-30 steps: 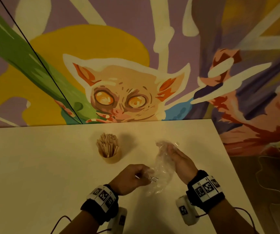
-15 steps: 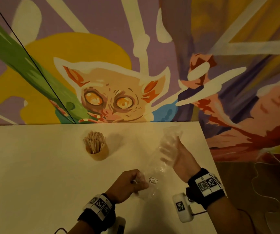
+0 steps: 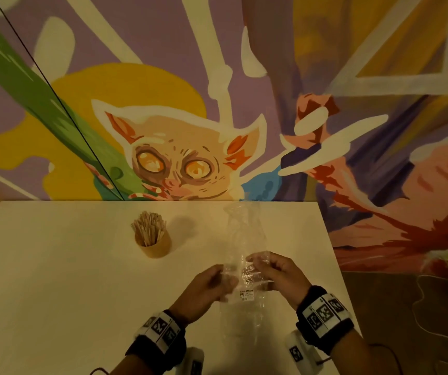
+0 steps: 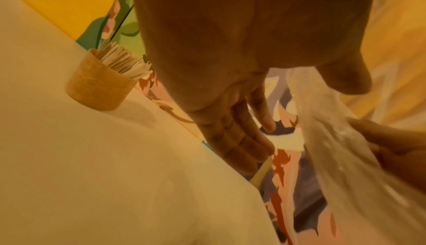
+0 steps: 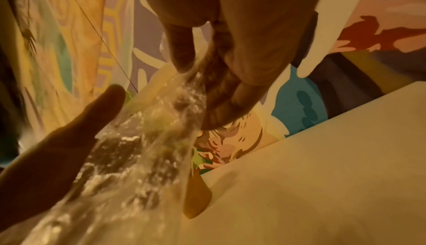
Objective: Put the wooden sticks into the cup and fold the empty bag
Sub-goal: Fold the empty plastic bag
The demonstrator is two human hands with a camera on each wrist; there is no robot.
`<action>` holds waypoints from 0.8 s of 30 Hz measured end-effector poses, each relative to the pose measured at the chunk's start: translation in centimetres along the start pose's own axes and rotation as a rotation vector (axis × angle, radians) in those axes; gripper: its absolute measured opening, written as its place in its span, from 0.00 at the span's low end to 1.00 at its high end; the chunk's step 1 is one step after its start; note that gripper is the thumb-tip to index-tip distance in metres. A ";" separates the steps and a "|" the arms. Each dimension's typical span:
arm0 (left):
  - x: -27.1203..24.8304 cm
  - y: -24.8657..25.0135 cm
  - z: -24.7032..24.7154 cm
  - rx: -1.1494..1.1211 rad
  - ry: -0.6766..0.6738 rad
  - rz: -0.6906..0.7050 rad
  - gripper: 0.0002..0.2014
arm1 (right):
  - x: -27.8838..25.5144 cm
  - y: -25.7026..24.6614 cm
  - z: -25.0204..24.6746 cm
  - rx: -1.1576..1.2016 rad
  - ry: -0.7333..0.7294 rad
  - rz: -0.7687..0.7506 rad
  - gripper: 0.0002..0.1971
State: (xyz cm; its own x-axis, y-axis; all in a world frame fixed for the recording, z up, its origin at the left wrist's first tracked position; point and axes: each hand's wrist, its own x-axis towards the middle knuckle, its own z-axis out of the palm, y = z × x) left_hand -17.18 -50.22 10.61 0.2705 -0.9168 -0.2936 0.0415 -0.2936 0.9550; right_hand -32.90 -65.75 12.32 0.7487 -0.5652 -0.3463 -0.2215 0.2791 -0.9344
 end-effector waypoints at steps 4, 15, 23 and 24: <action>1.1 2.0 -0.1 -0.054 0.080 0.053 0.13 | 0.5 -0.5 -0.4 -0.012 -0.031 0.029 0.12; 2.7 1.6 -0.9 -0.053 0.204 0.131 0.13 | 1.2 0.0 -2.6 0.135 -0.073 0.016 0.15; 3.8 0.9 -1.4 0.201 0.167 0.203 0.28 | 2.2 0.3 -2.7 0.191 -0.030 0.330 0.23; 3.9 0.9 -1.3 0.223 0.156 0.200 0.27 | 2.2 0.6 -2.5 0.076 -0.090 0.357 0.27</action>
State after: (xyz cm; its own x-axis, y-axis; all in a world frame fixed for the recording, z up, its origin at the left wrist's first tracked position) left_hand -14.79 -53.71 10.33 0.3971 -0.9147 -0.0754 -0.2344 -0.1805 0.9553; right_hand -32.93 -68.81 10.80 0.6855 -0.3523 -0.6371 -0.4339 0.5049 -0.7461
